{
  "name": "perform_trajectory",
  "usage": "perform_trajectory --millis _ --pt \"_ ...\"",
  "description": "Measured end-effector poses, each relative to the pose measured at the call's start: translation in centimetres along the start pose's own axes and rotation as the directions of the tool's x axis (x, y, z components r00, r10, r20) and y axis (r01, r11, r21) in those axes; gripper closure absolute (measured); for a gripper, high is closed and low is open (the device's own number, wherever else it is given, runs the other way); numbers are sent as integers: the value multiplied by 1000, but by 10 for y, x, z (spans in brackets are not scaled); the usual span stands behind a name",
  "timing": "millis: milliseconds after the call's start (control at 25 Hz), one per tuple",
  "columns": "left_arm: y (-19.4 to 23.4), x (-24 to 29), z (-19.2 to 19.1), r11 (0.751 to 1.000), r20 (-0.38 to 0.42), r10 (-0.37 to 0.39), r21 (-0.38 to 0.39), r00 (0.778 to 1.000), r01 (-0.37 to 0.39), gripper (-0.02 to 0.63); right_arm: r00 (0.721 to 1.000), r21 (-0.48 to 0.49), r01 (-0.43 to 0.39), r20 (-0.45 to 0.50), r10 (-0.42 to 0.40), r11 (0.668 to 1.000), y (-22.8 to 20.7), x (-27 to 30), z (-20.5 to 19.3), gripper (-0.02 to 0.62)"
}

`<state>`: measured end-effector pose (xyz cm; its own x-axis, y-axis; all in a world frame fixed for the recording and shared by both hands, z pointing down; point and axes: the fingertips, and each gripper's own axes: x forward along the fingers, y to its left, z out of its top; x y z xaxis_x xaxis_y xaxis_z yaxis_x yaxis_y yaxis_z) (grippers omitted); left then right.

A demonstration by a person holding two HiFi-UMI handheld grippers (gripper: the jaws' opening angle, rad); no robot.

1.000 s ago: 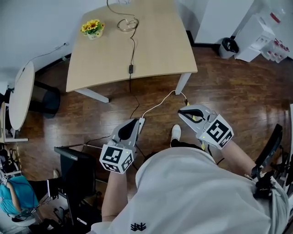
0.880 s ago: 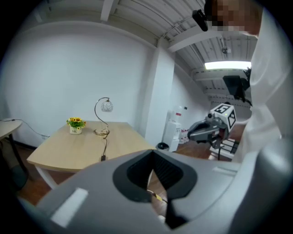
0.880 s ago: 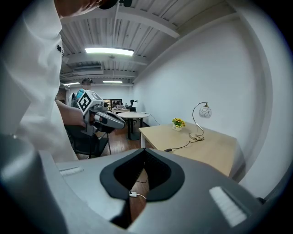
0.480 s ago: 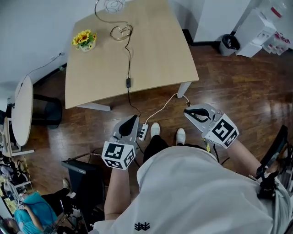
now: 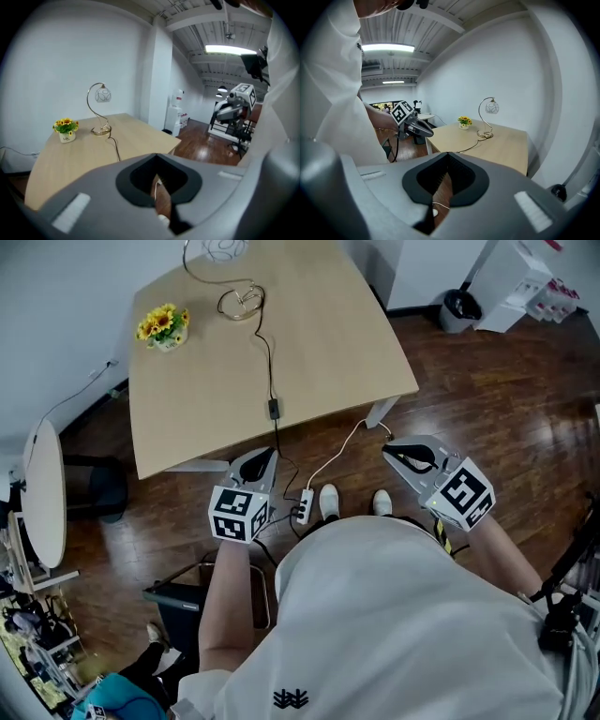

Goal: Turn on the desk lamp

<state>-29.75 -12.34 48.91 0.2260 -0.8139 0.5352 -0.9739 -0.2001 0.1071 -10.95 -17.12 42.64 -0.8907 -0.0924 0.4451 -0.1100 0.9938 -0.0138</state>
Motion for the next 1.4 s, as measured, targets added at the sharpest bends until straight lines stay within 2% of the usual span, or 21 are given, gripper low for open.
perform_trajectory --millis 360,760,1400 --pt "52 46 -45 997 -121 -61 33 991 66 586 994 52 87 -69 -83 995 5 21 -19 592" --pt "95 99 -78 993 -257 -82 61 963 101 586 982 112 168 -108 -156 979 9 15 -26 592" --pt "115 150 -94 983 -374 -84 118 923 137 586 962 183 247 -161 -219 952 -1 2 -45 591"
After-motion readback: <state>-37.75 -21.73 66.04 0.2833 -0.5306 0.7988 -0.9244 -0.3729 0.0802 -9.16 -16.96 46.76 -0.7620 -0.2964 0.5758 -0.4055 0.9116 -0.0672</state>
